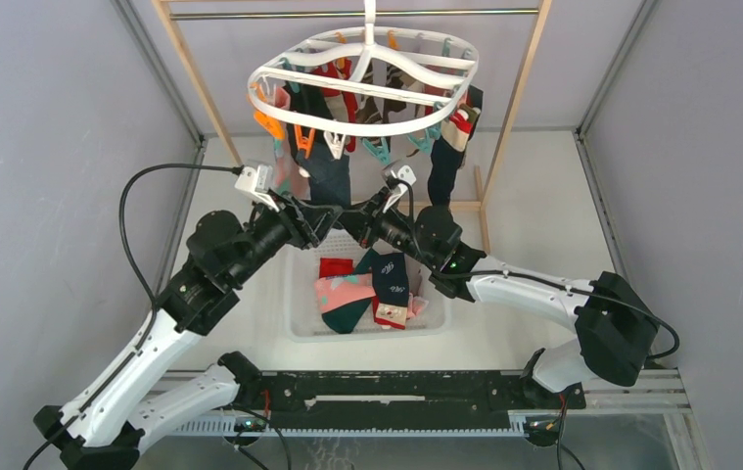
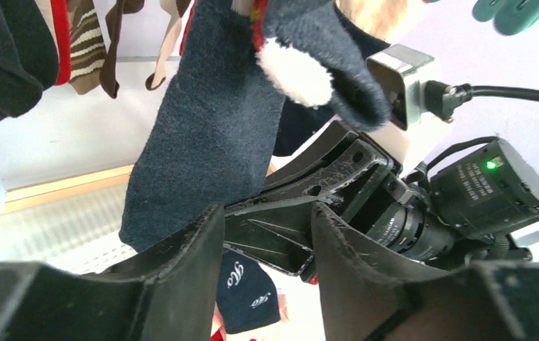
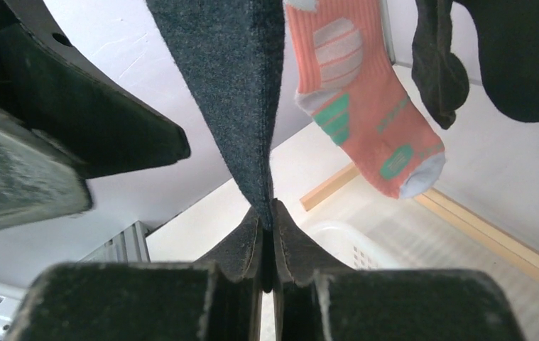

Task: Remove the socks clipped to the hanger
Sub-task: Remove the sock from the hanger.

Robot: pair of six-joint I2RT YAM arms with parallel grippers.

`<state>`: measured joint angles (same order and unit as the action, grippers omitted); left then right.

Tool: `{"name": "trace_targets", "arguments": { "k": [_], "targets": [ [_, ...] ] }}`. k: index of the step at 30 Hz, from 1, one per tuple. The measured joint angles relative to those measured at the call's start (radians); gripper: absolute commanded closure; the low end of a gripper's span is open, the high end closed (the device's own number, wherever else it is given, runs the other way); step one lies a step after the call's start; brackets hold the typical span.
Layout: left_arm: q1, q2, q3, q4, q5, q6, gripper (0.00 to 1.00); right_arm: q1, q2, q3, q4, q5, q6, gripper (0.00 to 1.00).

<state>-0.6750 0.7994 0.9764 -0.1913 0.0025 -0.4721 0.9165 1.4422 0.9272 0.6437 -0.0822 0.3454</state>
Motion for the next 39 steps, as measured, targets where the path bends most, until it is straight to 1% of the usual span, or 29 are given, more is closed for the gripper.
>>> {"name": "trace_targets", "arguments": {
  "k": [1, 3, 8, 9, 11, 13, 16, 18, 21, 25, 39],
  "targets": [
    [0.000, -0.007, 0.000, -0.004, -0.003, 0.000, 0.39, 0.000, 0.000, 0.000, -0.005, -0.002, 0.000, 0.90],
    [0.000, -0.024, 0.000, -0.014, -0.016, 0.000, 0.37, 0.000, 0.000, 0.000, -0.014, -0.005, 0.000, 0.91],
    [-0.001, -0.061, 0.000, -0.043, -0.037, 0.001, 0.33, 0.002, 0.000, 0.000, -0.028, -0.005, -0.001, 0.93],
    [-0.001, -0.067, 0.000, -0.051, -0.045, 0.000, 0.32, 0.003, 0.000, 0.000, -0.030, -0.004, -0.002, 0.93],
    [-0.001, -0.076, 0.000, -0.066, -0.058, 0.000, 0.23, 0.008, 0.000, 0.000, -0.035, 0.001, -0.003, 0.93],
    [-0.001, -0.080, 0.003, -0.078, -0.071, 0.001, 0.22, 0.015, 0.000, 0.000, -0.043, 0.011, -0.007, 0.94],
    [-0.001, -0.079, 0.015, -0.103, -0.085, 0.002, 0.22, 0.029, -0.003, 0.000, -0.062, 0.034, -0.016, 0.95],
    [-0.001, -0.068, 0.039, -0.120, -0.092, 0.002, 0.25, 0.043, -0.007, 0.000, -0.079, 0.058, -0.031, 0.95],
    [-0.001, -0.042, 0.097, -0.136, -0.104, 0.005, 0.29, 0.060, -0.014, 0.000, -0.093, 0.090, -0.051, 0.95],
    [-0.001, -0.014, 0.175, -0.142, -0.105, 0.011, 0.31, 0.068, -0.029, 0.000, -0.116, 0.123, -0.064, 0.95],
    [-0.005, 0.058, 0.332, -0.148, -0.109, 0.028, 0.34, 0.069, -0.034, 0.000, -0.140, 0.156, -0.079, 0.97]
  ]
}}
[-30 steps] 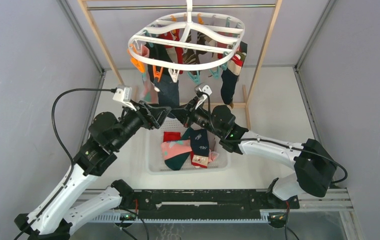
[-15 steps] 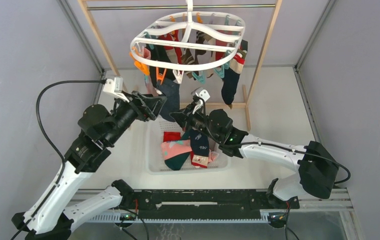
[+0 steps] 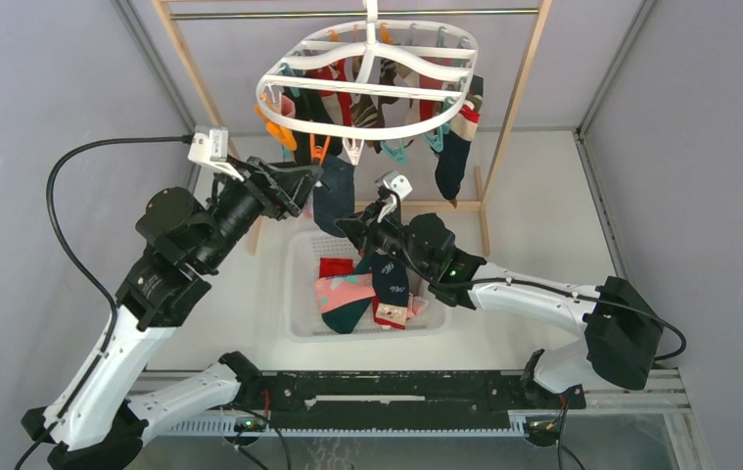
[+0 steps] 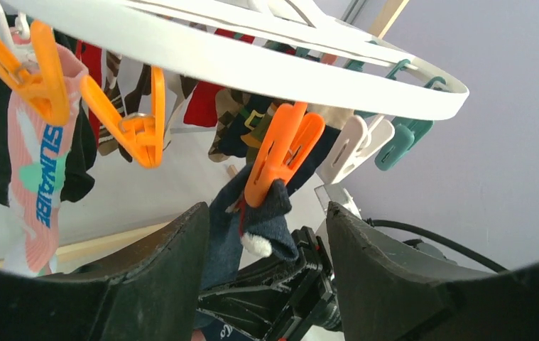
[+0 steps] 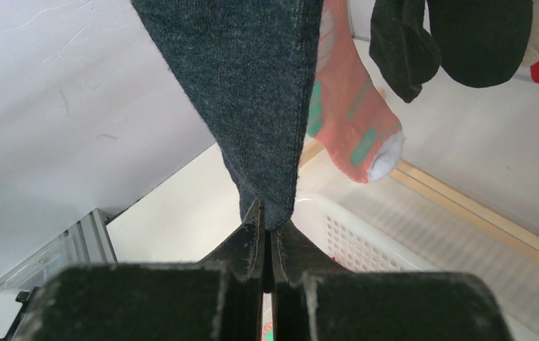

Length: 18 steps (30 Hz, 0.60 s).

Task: Remove the socks clipped to the hanger
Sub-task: Remove the sock from the hanger.

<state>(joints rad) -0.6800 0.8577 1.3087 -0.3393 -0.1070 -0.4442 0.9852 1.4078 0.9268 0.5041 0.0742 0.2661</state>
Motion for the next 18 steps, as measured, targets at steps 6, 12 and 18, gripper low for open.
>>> {"name": "trace_targets", "arguments": {
  "k": [6, 12, 18],
  "targets": [
    [-0.008, 0.051, 0.043, 0.000, -0.023, 0.032, 0.35, 0.000, 0.000, 0.000, 0.000, 0.000, 0.000, 0.97],
    [-0.014, 0.079, 0.064, 0.000, -0.054, 0.082, 0.35, 0.000, 0.000, 0.000, 0.000, 0.000, 0.000, 0.98],
    [-0.028, 0.102, 0.081, 0.000, -0.086, 0.132, 0.35, -0.001, 0.000, 0.000, 0.000, 0.000, 0.000, 0.99]
  ]
}}
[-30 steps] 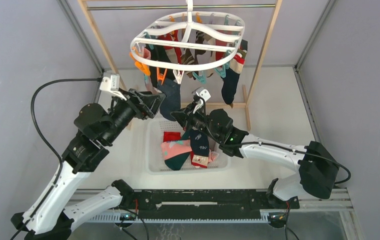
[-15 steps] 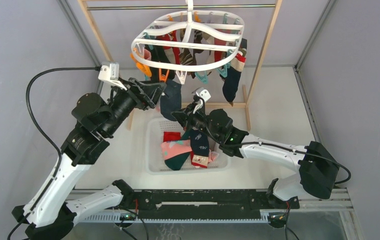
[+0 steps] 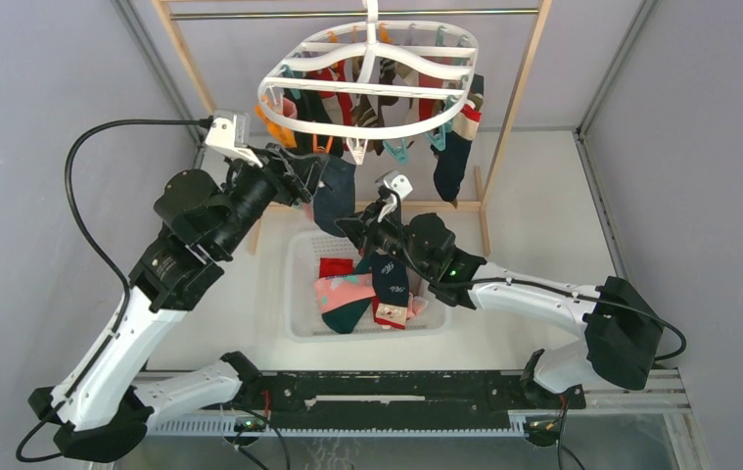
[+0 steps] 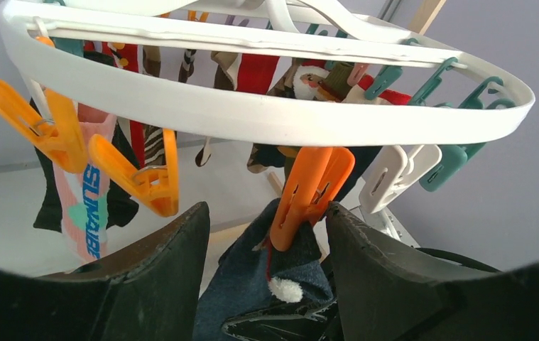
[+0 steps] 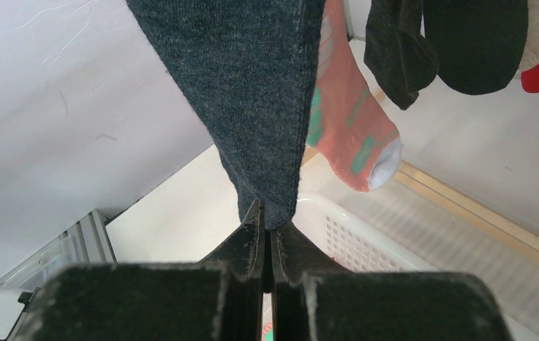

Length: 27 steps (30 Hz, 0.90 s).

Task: Remove the socks clipped to the hanger
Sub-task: Remove the sock from the hanger.

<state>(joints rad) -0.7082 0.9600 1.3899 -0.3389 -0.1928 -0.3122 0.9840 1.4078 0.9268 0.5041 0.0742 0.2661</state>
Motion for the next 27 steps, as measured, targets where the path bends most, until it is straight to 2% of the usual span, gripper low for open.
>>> {"name": "trace_targets", "arguments": {
  "k": [17, 27],
  "targets": [
    [-0.148, 0.097, 0.078, 0.000, -0.202, 0.138, 0.35, 0.002, 0.011, 0.000, -0.060, 0.105, -0.026, 1.00],
    [-0.178, 0.143, 0.084, -0.001, -0.334, 0.178, 0.37, 0.005, 0.012, 0.002, -0.070, 0.123, -0.030, 1.00]
  ]
}}
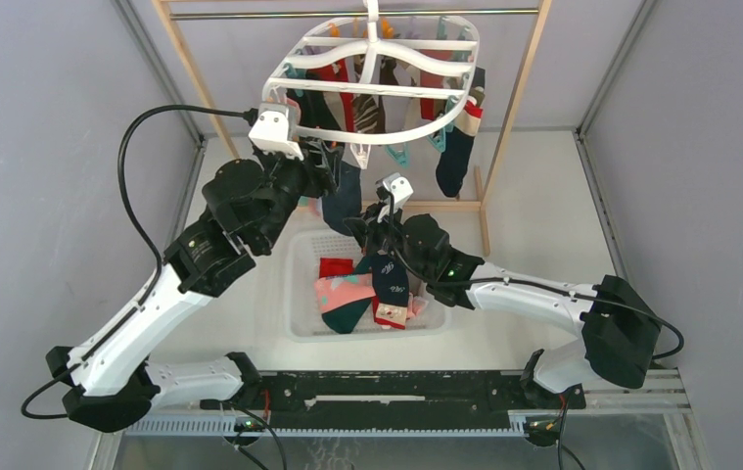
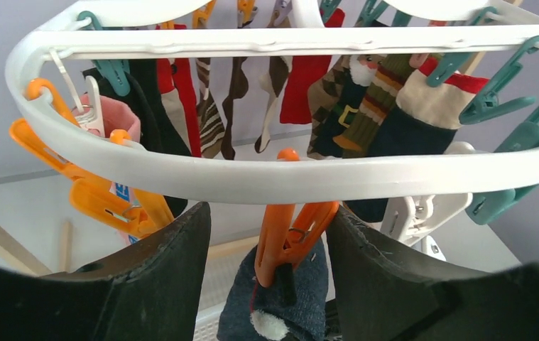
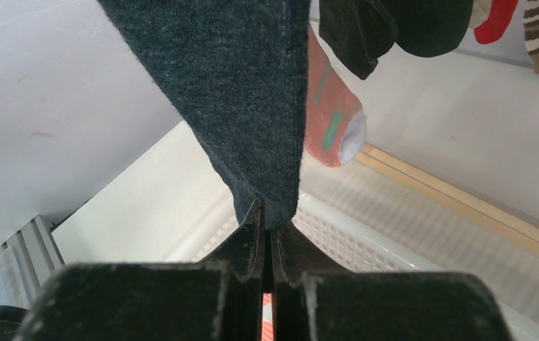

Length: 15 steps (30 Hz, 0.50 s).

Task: Remove the socks clipped to the hanger
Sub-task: Remove the sock from the hanger.

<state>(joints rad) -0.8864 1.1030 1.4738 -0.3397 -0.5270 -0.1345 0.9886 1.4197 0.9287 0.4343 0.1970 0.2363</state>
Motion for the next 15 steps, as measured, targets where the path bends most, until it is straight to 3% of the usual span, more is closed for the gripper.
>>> {"name": "trace_targets", "arguments": {
  "k": [6, 15],
  "targets": [
    [-0.003, 0.005, 0.000, 0.002, -0.033, 0.003, 0.39, 0.000, 0.003, 0.000, -0.006, 0.004, 0.000, 1.00],
    [-0.008, 0.017, 0.000, 0.025, -0.046, 0.003, 0.61, 0.000, 0.004, 0.000, -0.012, 0.004, 0.000, 1.00]
  ]
}}
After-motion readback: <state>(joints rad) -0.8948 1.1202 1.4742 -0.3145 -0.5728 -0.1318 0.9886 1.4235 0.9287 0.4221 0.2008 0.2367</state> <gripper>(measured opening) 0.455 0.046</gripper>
